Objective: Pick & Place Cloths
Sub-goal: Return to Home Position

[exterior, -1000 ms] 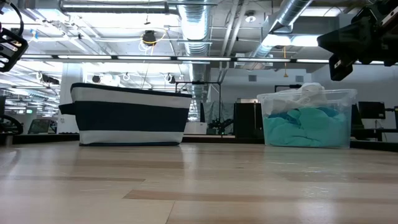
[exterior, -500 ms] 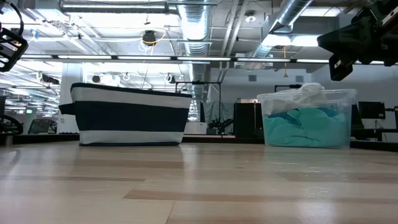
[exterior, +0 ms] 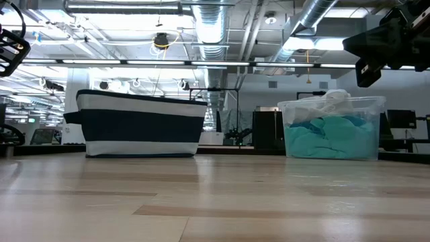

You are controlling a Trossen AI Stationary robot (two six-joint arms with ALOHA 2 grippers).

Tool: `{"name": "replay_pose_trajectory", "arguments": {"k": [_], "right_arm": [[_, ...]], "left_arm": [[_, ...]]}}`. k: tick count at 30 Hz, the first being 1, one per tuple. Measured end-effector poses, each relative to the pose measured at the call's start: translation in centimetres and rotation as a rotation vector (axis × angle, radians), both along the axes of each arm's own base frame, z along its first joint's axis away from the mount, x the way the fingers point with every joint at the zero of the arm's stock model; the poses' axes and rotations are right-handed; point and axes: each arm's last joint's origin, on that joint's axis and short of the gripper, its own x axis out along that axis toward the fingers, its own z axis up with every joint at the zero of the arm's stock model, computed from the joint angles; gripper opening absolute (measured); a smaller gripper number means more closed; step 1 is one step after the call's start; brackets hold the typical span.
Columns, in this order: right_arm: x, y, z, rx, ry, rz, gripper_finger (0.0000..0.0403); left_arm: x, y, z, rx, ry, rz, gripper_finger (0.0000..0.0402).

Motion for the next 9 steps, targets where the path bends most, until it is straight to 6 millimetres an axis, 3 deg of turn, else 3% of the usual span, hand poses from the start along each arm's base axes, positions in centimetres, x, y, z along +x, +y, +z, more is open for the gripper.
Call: {"name": "replay_pose_trajectory", "arguments": {"k": [9], "right_arm": [[0.00, 0.00, -0.01, 0.000, 0.001, 0.000, 0.0017]], "left_arm": [[0.00, 0.00, 0.03, -0.002, -0.003, 0.000, 0.0002]]}}
